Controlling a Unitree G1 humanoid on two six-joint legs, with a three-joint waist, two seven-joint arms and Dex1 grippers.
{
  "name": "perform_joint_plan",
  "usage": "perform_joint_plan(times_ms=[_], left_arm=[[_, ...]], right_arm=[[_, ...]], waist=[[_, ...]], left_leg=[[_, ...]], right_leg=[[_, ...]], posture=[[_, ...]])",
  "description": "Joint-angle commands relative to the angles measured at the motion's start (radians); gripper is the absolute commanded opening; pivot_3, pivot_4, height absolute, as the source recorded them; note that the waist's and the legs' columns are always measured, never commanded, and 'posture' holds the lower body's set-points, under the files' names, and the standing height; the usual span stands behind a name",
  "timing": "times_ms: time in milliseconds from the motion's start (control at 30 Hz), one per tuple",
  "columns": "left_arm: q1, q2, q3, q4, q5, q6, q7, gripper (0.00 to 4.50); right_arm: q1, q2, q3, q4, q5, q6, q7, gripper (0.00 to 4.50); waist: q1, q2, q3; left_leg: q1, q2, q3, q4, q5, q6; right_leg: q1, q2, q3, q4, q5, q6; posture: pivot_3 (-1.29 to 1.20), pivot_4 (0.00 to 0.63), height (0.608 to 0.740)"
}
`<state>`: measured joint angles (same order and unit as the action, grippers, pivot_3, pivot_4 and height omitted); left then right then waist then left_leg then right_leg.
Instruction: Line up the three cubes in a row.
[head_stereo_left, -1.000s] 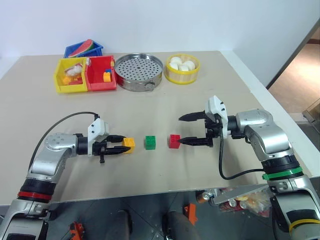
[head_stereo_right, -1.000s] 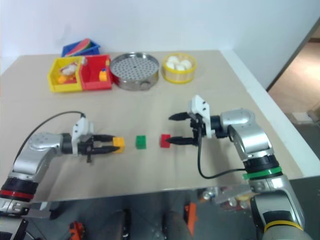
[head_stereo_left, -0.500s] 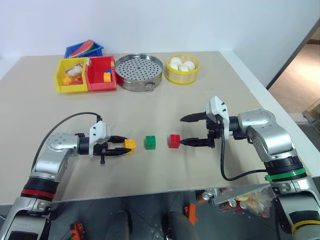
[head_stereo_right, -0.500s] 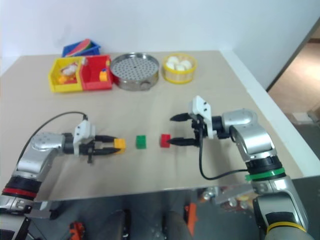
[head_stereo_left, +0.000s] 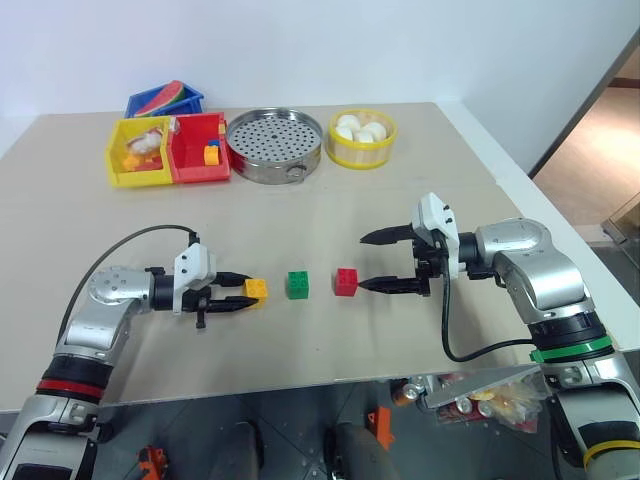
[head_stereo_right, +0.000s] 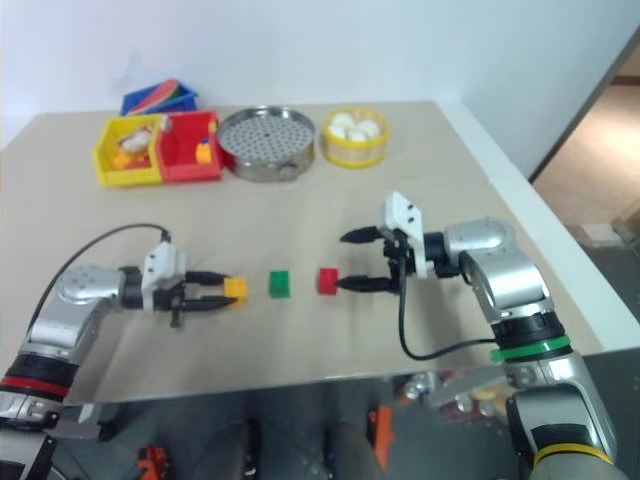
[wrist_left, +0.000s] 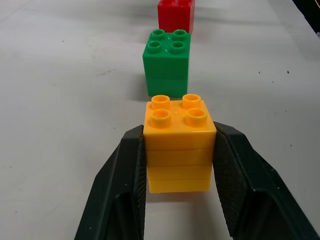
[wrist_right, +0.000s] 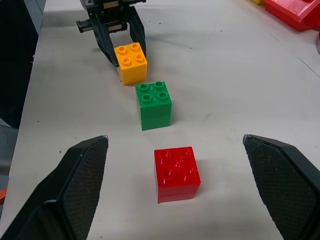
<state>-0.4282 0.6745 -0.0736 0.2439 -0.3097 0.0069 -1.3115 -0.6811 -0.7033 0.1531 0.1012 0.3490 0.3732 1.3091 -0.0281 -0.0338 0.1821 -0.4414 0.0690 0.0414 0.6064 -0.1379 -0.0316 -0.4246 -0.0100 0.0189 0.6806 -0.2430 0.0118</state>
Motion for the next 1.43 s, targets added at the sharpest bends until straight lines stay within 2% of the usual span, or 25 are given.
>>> perform_joint_plan(times_ms=[33,167,233,633,933,1033,1133,1300,1433], left_arm=[[-0.006,0.045,0.007,0.029,0.03,0.007,-0.015,2.64],[-0.025,0.052,0.004,0.047,0.047,-0.01,-0.024,4.04],[-0.03,0.052,0.004,0.047,0.049,-0.009,-0.028,4.47],[-0.051,0.048,-0.004,0.065,0.076,-0.03,-0.046,4.47],[-0.057,0.091,0.108,-0.105,-0.077,0.229,0.001,4.47],[-0.064,0.1,0.175,-0.169,-0.137,0.344,0.077,4.47],[-0.073,0.083,0.222,-0.172,-0.14,0.374,0.174,4.47],[-0.082,0.031,0.221,-0.095,-0.016,0.294,0.387,4.47],[-0.058,-0.014,0.216,-0.092,0.011,0.253,0.45,4.47]], right_arm=[[-0.012,-0.019,-0.035,-0.034,0.012,-0.004,0.007,4.5],[-0.01,-0.019,-0.034,-0.034,0.012,-0.006,0.005,4.5],[-0.01,-0.019,-0.034,-0.033,0.012,-0.007,0.004,4.5],[-0.009,-0.018,-0.033,-0.029,0.008,-0.01,0.001,4.5],[-0.017,-0.026,-0.071,-0.054,0.063,0.063,-0.009,4.5],[-0.048,-0.01,-0.114,-0.039,0.094,0.103,-0.052,4.5],[-0.064,0.015,-0.141,0.005,0.078,0.073,-0.109,4.5],[-0.064,0.097,-0.153,0.137,-0.013,-0.084,-0.251,4.5],[-0.049,0.152,-0.147,0.211,-0.05,-0.152,-0.303,4.5]], waist=[[-0.002,0.0,0.0],[0.002,0.0,0.0],[0.005,0.0,0.0],[0.006,0.0,0.0],[0.005,0.0,0.0],[0.005,0.0,0.0],[0.005,0.0,0.0],[0.006,0.0,0.0],[0.006,0.0,0.0]], left_leg=[[0.0,0.001,0.0,0.0,0.0,0.0],[0.0,0.001,0.0,0.0,0.0,0.0],[-0.001,0.001,0.0,0.0,0.0,0.0],[-0.001,0.001,0.0,0.0,0.0,0.0],[-0.001,0.001,0.0,0.0,0.0,0.0],[-0.001,0.001,0.0,0.0,0.0,0.0],[-0.001,0.001,0.0,0.0,0.0,0.0],[0.001,0.001,0.0,0.001,0.0,0.0],[-0.001,0.001,0.001,0.001,0.0,0.0]], right_leg=[[0.0,0.001,0.0,0.0,0.0,-0.001],[0.0,0.002,0.0,0.0,0.0,-0.001],[0.0,0.001,0.0,0.0,0.0,-0.001],[-0.001,0.001,0.0,0.0,0.0,-0.001],[-0.001,0.001,0.0,0.0,0.0,-0.001],[-0.001,0.001,0.0,0.0,0.0,-0.001],[-0.001,0.001,0.0,0.0,0.0,0.0],[0.002,0.001,0.0,0.0,0.001,0.0],[0.001,0.001,0.001,0.0,0.001,0.001]], posture=[[0.0,0.15,0.74],[0.0,0.15,0.74],[0.0,0.15,0.74],[0.0,0.15,0.74],[0.0,0.15,0.74],[0.0,0.15,0.74],[0.0,0.15,0.74],[0.0,0.15,0.74],[0.0,0.15,0.74]])
